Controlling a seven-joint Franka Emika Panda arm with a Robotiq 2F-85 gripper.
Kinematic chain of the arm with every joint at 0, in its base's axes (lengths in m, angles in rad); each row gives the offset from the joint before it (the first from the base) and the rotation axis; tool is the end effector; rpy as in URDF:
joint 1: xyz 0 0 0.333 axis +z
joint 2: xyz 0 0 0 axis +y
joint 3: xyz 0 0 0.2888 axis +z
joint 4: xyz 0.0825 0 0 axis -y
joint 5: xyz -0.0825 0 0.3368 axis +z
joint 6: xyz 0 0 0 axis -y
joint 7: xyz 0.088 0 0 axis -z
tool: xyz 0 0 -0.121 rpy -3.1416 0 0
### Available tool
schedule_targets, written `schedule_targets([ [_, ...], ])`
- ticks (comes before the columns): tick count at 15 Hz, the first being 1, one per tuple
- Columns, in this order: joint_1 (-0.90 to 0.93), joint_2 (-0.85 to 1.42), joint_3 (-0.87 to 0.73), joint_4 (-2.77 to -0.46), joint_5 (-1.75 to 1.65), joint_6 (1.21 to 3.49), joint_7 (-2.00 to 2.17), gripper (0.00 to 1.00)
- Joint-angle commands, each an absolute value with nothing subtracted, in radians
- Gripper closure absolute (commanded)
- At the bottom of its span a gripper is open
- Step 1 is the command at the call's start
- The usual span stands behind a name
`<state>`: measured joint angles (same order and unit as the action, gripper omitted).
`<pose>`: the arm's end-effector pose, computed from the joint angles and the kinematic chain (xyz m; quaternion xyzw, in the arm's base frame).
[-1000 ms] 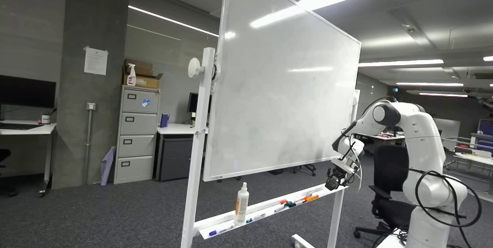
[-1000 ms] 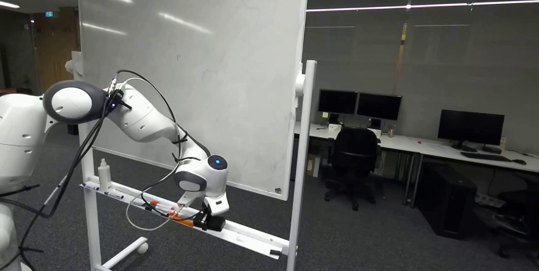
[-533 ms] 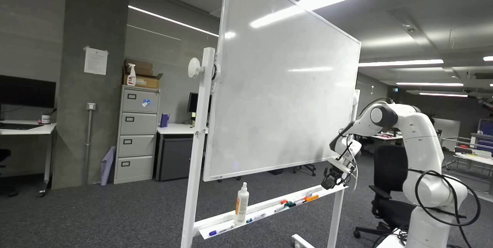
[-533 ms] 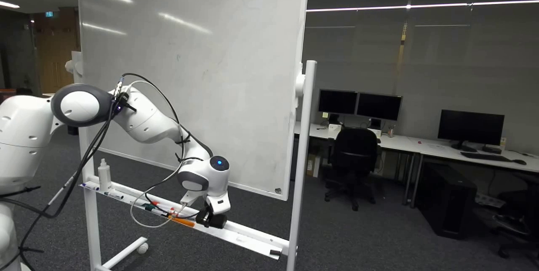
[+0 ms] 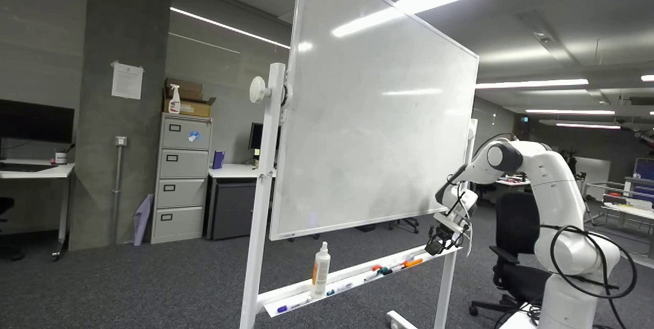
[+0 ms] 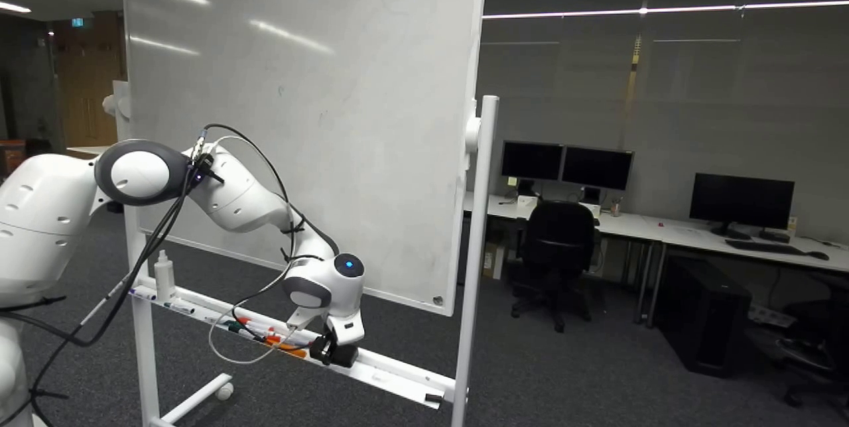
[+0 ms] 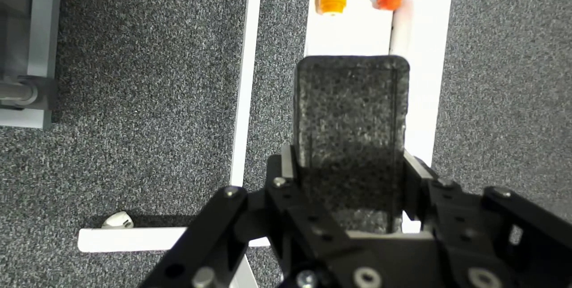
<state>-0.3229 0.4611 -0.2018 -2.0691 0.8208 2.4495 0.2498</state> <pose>0.4748 -0.2671 0.2048 -0.7444 0.6361 -0.0067 0.2029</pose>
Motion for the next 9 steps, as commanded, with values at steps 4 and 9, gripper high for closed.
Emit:
schedule_targets([
  [4,-0.323,0.496,-0.204,-2.050,0.838,2.454,0.266,0.66],
  [9,-0.322,0.504,-0.204,-2.043,0.840,2.450,0.280,0.66],
])
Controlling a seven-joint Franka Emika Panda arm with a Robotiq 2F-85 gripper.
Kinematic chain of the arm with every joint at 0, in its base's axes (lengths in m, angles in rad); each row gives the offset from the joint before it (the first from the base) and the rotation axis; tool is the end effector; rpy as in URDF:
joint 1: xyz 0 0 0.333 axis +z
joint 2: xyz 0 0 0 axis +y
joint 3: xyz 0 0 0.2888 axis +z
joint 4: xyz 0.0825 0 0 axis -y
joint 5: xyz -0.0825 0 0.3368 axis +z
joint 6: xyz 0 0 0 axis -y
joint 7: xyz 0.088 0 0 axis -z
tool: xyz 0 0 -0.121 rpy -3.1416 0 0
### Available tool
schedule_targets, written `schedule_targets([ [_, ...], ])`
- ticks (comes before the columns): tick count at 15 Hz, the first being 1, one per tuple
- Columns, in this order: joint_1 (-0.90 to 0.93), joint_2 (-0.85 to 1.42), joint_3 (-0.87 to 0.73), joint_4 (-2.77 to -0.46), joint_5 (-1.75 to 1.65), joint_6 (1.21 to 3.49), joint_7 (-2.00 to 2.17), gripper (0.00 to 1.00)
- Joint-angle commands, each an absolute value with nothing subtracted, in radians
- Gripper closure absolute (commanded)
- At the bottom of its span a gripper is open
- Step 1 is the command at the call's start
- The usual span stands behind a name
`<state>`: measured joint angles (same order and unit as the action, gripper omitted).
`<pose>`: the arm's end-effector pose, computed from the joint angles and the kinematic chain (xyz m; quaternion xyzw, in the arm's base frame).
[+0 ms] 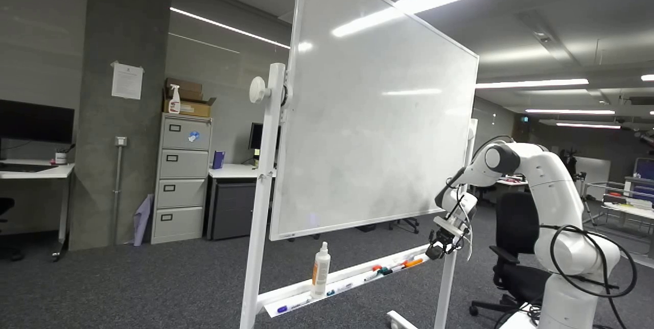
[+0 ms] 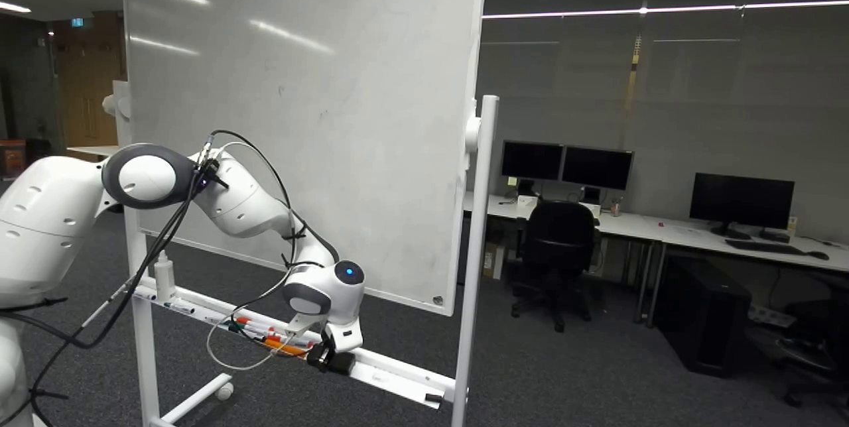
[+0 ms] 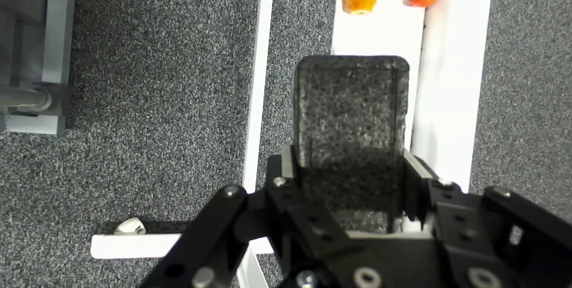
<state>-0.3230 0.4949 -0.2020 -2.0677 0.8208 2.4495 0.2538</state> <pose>0.4708 -0.2660 0.1873 -0.7421 0.6407 0.0084 0.1968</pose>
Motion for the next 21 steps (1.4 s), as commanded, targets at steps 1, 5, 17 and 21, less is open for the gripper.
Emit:
schedule_targets([
  [1,-0.323,0.505,-0.204,-2.038,0.843,2.445,0.287,0.66],
  [5,-0.322,0.516,-0.206,-2.011,0.845,2.430,0.351,0.66],
  [17,-0.304,0.554,-0.212,-1.976,0.817,2.427,0.419,0.66],
  [21,-0.294,0.557,-0.219,-1.982,0.795,2.449,0.414,0.66],
])
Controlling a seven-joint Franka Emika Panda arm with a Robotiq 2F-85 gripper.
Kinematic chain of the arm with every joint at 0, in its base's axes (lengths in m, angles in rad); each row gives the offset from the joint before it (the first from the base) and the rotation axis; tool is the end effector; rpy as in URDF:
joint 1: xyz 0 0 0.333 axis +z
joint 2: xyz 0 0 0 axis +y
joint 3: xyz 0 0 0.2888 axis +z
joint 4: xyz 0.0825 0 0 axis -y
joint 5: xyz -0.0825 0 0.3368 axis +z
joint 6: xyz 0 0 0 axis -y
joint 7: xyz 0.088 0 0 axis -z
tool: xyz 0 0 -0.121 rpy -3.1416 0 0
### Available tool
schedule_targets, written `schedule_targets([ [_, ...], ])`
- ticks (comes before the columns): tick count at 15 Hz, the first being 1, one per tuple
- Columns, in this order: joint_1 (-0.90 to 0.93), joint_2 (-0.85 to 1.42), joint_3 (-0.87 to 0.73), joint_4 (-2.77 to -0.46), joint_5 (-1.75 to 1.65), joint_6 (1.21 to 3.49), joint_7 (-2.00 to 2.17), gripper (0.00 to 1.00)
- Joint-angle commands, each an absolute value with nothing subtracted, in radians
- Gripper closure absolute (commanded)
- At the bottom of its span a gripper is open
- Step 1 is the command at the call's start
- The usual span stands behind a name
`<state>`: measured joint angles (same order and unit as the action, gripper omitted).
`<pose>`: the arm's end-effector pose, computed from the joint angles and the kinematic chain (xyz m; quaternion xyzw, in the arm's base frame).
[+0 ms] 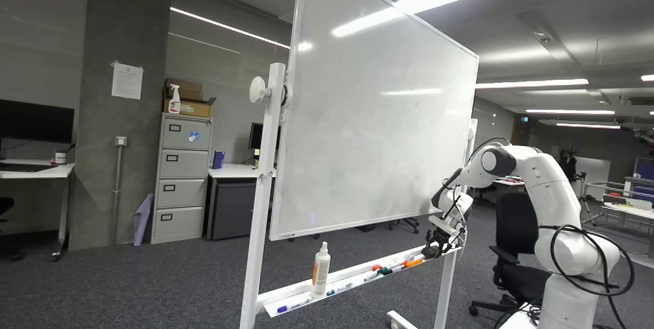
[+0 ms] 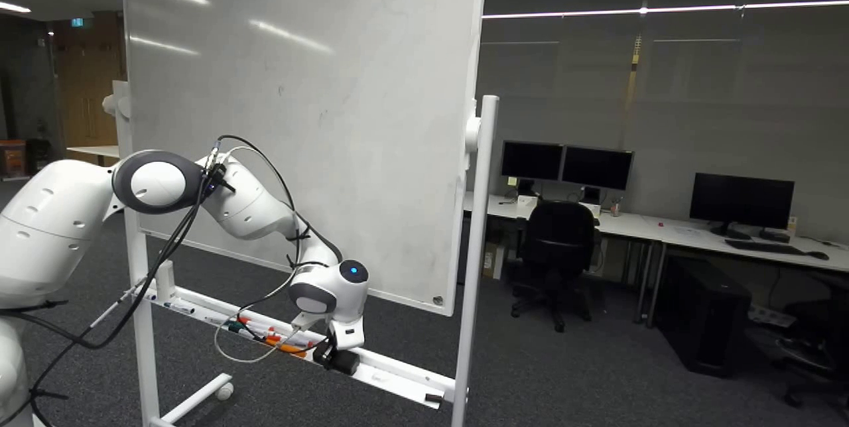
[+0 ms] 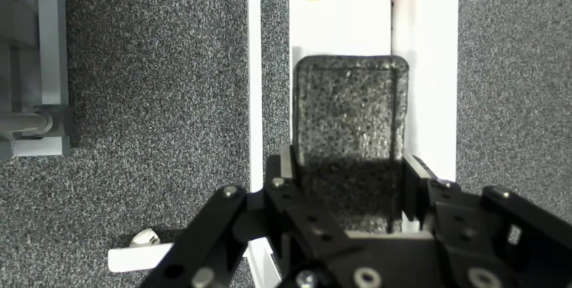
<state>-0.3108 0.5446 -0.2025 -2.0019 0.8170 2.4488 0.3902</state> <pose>0.4888 -0.2672 0.1825 -0.7059 0.6815 0.0150 0.1927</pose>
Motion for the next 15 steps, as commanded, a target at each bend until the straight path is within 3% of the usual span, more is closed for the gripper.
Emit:
schedule_targets([
  [1,-0.290,0.557,-0.223,-1.986,0.783,2.455,0.411,0.66],
  [7,-0.285,0.560,-0.227,-1.986,0.750,2.467,0.408,0.66],
  [8,-0.285,0.560,-0.228,-1.986,0.744,2.468,0.407,0.16],
  [11,-0.286,0.560,-0.230,-1.987,0.729,2.463,0.411,0.02],
  [15,-0.286,0.539,-0.231,-2.016,0.709,2.472,0.390,0.00],
])
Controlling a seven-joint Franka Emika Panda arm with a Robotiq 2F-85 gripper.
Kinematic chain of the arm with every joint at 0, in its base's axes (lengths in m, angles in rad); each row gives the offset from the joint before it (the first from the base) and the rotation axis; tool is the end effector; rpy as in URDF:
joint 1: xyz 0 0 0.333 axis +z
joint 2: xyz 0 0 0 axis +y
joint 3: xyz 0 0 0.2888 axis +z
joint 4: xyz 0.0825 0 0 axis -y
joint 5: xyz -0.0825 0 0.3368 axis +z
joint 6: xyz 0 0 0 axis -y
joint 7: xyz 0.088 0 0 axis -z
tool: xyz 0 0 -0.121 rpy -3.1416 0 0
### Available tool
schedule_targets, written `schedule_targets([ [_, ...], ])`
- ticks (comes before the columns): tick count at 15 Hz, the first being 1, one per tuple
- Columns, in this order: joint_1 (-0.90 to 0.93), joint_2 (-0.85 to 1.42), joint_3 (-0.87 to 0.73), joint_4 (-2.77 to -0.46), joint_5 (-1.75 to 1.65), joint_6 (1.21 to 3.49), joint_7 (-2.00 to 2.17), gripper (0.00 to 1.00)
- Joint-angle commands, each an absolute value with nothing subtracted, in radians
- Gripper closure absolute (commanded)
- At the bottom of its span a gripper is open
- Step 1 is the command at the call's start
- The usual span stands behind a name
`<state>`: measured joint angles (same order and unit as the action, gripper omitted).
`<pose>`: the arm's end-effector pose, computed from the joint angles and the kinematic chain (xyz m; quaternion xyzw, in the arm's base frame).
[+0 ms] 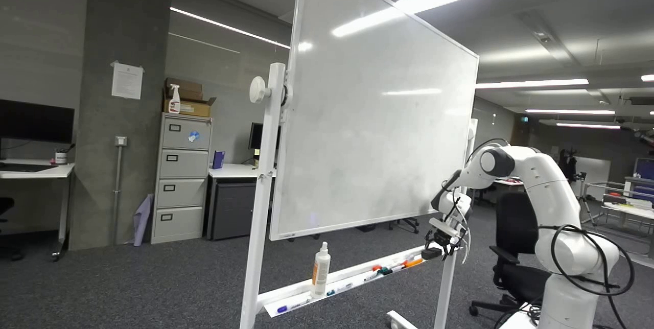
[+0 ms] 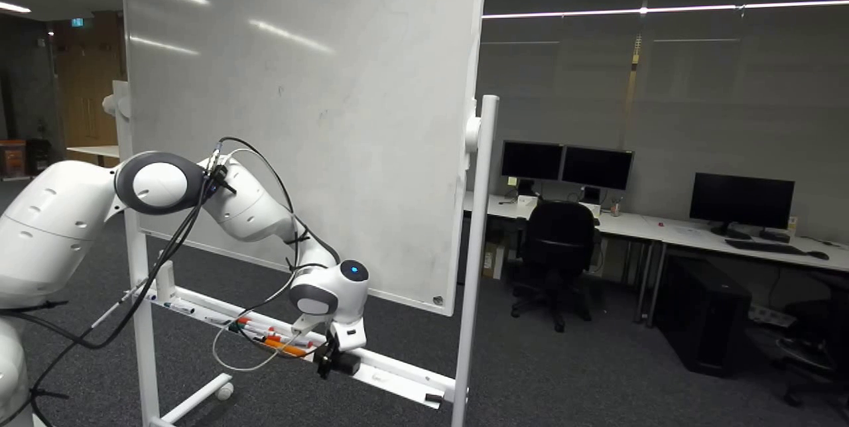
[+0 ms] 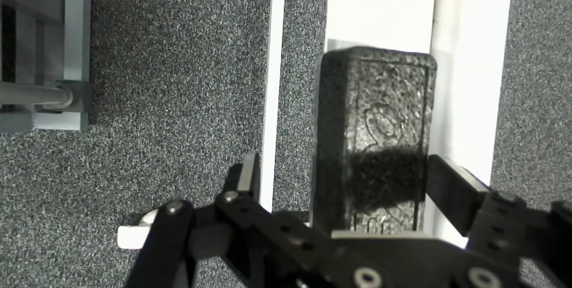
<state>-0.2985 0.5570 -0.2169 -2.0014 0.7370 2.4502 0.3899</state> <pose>0.4862 -0.2683 0.1765 -0.7312 0.6619 0.0214 0.1636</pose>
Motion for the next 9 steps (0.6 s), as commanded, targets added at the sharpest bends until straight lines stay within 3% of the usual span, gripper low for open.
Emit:
schedule_targets([
  [1,-0.284,0.522,-0.233,-2.037,0.698,2.479,0.378,0.00],
  [9,-0.311,0.357,-0.155,-2.252,0.744,2.758,0.055,0.00],
])
